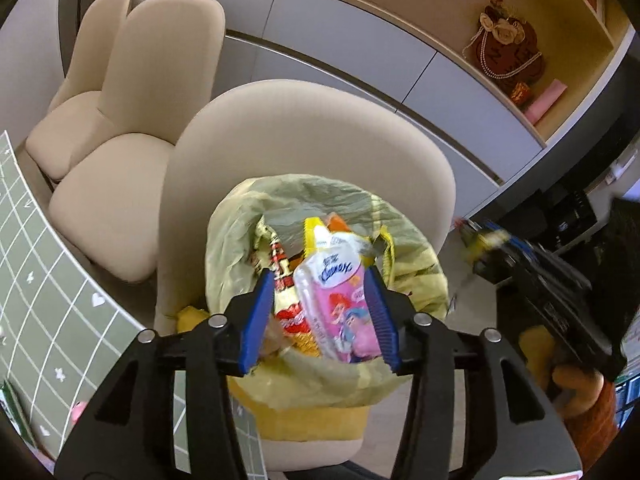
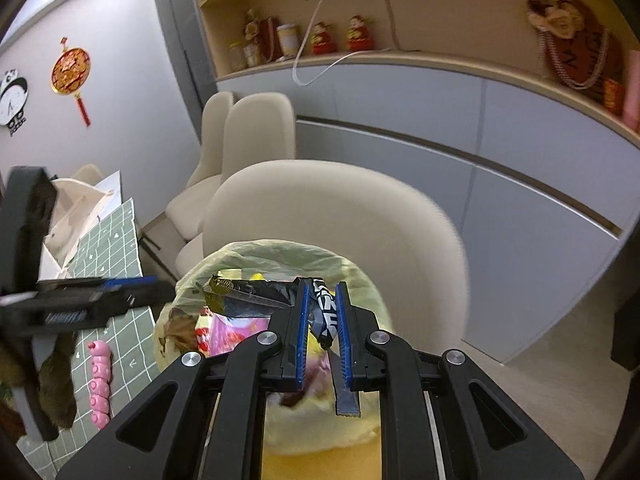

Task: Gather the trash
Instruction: 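Open both grippers to drop the spoon and wrapper into the bin, then move both grippers back over the table toward the milk carton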

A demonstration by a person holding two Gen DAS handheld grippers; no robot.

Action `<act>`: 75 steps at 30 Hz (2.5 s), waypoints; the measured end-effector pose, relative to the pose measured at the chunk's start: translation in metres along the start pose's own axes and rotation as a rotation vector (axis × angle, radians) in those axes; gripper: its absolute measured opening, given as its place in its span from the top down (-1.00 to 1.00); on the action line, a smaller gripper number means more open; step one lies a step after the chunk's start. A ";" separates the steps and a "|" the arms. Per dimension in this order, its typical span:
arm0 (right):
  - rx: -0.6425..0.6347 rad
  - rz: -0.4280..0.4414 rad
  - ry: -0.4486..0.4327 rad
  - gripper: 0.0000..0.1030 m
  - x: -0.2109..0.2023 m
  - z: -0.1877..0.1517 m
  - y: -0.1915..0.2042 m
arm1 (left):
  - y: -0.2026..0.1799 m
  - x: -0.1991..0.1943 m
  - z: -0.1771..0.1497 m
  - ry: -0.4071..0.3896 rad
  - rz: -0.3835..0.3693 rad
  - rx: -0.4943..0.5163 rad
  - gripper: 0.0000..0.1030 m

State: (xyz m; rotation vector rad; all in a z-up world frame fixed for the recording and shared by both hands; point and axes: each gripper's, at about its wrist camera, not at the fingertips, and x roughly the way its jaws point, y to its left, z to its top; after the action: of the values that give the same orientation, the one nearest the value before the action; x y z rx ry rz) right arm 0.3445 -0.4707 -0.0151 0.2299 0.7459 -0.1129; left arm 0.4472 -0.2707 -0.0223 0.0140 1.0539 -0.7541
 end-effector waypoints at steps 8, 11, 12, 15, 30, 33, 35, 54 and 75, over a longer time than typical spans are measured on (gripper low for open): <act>-0.016 -0.018 0.097 0.73 0.057 0.009 -0.001 | 0.001 -0.009 -0.007 0.008 0.009 -0.011 0.13; -0.016 -0.018 0.160 0.72 0.076 0.009 0.000 | 0.008 -0.017 -0.009 -0.010 0.014 -0.027 0.13; -0.016 -0.017 0.180 0.72 0.081 0.007 0.000 | 0.010 -0.019 -0.010 -0.016 0.014 -0.034 0.13; -0.029 -0.015 0.256 0.72 0.096 0.000 0.005 | 0.018 -0.025 -0.013 -0.024 0.017 -0.057 0.12; -0.043 -0.098 0.143 0.14 0.026 -0.019 0.035 | 0.056 -0.078 -0.062 -0.049 0.038 -0.115 0.05; -0.030 -0.108 0.098 0.13 0.000 -0.026 0.044 | 0.063 -0.090 -0.076 -0.047 0.050 -0.108 0.04; -0.019 -0.121 0.078 0.13 -0.011 -0.030 0.053 | 0.069 -0.102 -0.086 -0.049 0.055 -0.095 0.04; 0.088 -0.084 0.141 -0.02 -0.042 -0.153 0.212 | 0.226 -0.185 -0.173 -0.029 0.114 -0.020 0.02; 0.056 -0.071 0.301 -0.03 0.034 -0.184 0.352 | 0.348 -0.209 -0.135 -0.085 0.094 0.170 0.02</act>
State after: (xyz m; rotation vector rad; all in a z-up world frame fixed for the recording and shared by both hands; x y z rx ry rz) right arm 0.3122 -0.0849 -0.1108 0.2776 1.0519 -0.1695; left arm 0.4824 0.1554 -0.0438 0.1744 0.9001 -0.7507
